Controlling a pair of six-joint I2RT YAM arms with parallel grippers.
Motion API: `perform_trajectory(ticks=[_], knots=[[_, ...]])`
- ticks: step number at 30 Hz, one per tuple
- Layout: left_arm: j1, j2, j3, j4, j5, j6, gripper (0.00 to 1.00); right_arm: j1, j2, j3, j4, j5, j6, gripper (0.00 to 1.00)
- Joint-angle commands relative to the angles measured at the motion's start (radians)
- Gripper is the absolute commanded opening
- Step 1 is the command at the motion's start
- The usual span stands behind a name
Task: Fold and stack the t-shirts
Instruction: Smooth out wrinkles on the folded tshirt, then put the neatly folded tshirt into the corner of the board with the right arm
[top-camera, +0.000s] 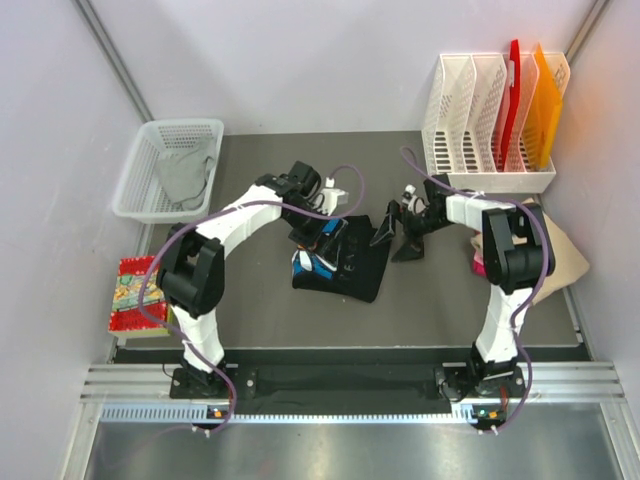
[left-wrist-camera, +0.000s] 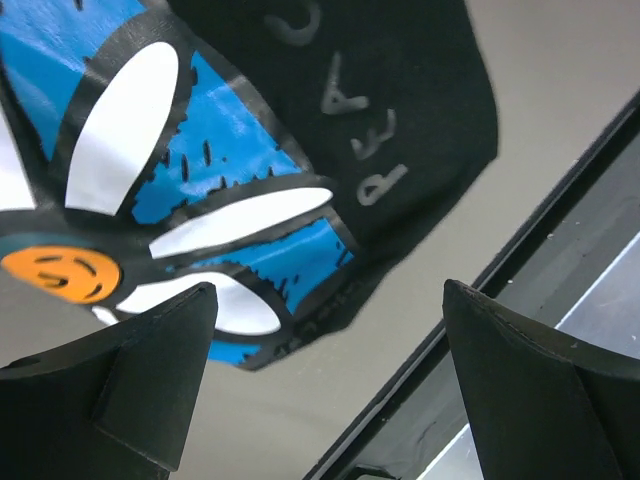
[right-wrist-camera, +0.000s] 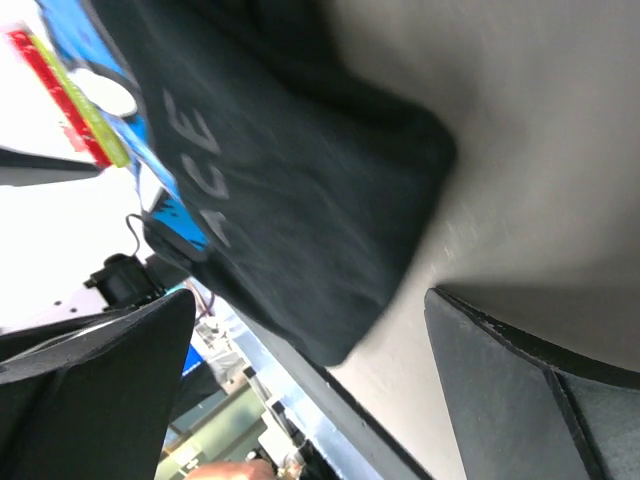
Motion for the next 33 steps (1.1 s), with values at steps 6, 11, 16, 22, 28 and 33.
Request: perform_trajectory(ticks=[6,11,16,22,28,33], knots=[[0.014,0.157,-0.011,0.055,-0.046,0.005,0.99,0.038,0.096,0.012,0.215,0.125,-0.01,1.0],[0.027,0.189,-0.048,0.076,-0.01,-0.001,0.99,0.072,0.108,0.02,0.25,0.13,0.022,1.0],[0.033,0.195,-0.085,0.075,0.04,-0.008,0.99,0.11,0.128,0.02,0.298,0.128,0.061,1.0],[0.042,0.182,-0.125,0.064,0.05,-0.001,0.99,0.159,0.168,0.033,0.336,0.118,0.1,1.0],[0.043,0.166,-0.117,0.052,0.058,-0.002,0.99,0.216,0.228,0.075,0.408,0.095,0.189,1.0],[0.043,0.146,-0.108,0.043,0.052,0.002,0.99,0.252,0.266,0.083,0.48,0.061,0.258,1.0]])
